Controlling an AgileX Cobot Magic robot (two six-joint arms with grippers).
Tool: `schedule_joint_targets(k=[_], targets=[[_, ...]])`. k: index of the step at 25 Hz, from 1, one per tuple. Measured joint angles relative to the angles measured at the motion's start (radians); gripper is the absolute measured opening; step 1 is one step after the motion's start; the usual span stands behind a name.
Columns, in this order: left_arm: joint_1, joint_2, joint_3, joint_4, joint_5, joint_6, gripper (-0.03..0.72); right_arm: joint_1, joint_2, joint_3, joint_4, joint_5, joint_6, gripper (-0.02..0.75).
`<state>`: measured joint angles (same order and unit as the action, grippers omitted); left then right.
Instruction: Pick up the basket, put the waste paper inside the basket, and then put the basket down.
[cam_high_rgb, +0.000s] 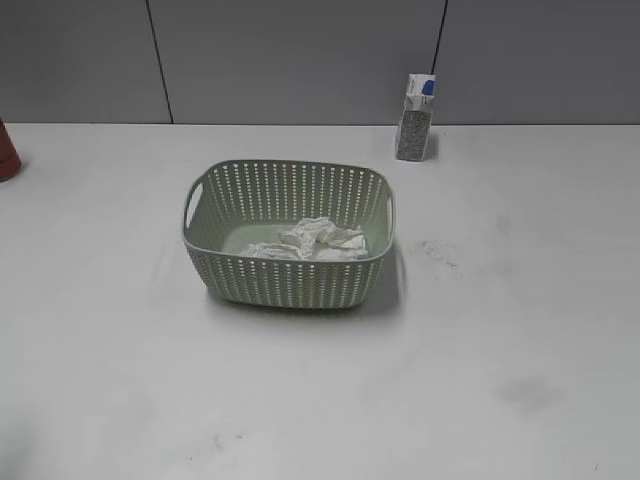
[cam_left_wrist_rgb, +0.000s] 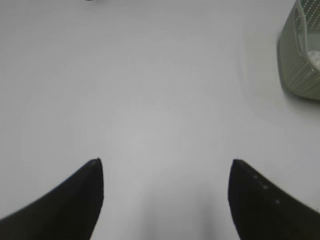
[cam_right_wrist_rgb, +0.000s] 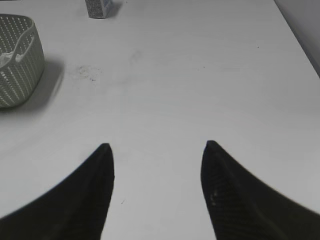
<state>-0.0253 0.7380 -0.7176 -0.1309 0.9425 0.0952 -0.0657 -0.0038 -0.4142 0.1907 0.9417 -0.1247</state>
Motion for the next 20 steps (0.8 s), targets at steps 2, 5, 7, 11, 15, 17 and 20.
schedule_joint_targets(k=[2,5,7,11,15,17,20], targets=[[0.0,-0.101,0.045,-0.001,0.024,0.0,0.584,0.0,0.0,0.0,0.0,0.0,0.001,0.452],[0.0,-0.228,0.092,-0.002,0.059,0.0,0.583,0.0,0.0,0.0,0.0,0.0,0.001,0.452],[0.0,-0.301,0.116,-0.002,0.072,0.0,0.583,0.0,0.0,0.0,0.0,0.001,0.002,0.452],[0.0,-0.437,0.16,0.0,0.091,0.0,0.583,0.0,0.0,0.0,0.0,0.001,0.002,0.452],[0.0,-0.565,0.206,0.001,0.096,0.0,0.581,0.0,0.0,0.0,0.0,0.001,0.002,0.452],[0.0,-0.621,0.209,0.001,0.094,0.0,0.58,0.0,0.0,0.0,0.0,0.001,0.002,0.452],[0.0,-0.708,0.209,0.001,0.092,0.0,0.58,0.0,0.0,0.0,0.0,0.001,0.002,0.452]])
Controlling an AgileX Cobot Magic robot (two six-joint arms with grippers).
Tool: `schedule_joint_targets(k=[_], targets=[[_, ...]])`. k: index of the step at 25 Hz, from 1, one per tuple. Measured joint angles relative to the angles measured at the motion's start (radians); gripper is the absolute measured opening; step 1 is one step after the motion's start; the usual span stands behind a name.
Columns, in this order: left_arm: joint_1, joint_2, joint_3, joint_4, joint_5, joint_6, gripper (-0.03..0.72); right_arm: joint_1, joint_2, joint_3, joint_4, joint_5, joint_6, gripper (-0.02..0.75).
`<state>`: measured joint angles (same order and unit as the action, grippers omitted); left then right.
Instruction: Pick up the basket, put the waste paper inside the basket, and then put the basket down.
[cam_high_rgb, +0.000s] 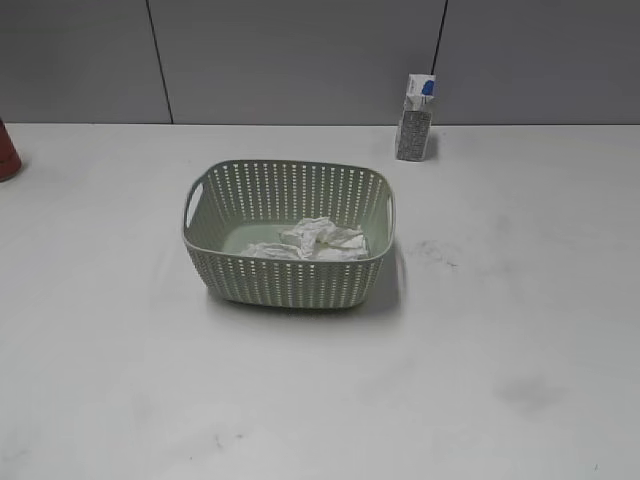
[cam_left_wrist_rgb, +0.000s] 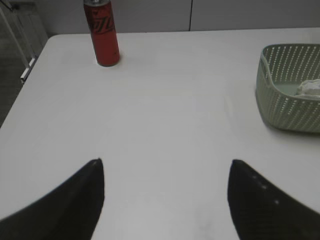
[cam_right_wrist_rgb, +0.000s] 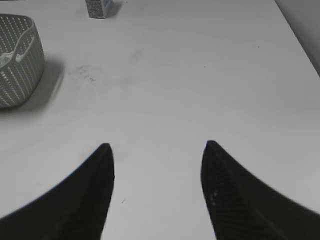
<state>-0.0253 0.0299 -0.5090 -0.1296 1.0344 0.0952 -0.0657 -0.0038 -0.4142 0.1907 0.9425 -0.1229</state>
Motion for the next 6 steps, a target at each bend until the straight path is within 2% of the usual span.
schedule_joint_targets(k=[6], targets=[[0.0,-0.035,0.002,0.0,0.0,0.0,0.577,0.0,0.0,0.002,0.0,0.0,0.0,0.451]])
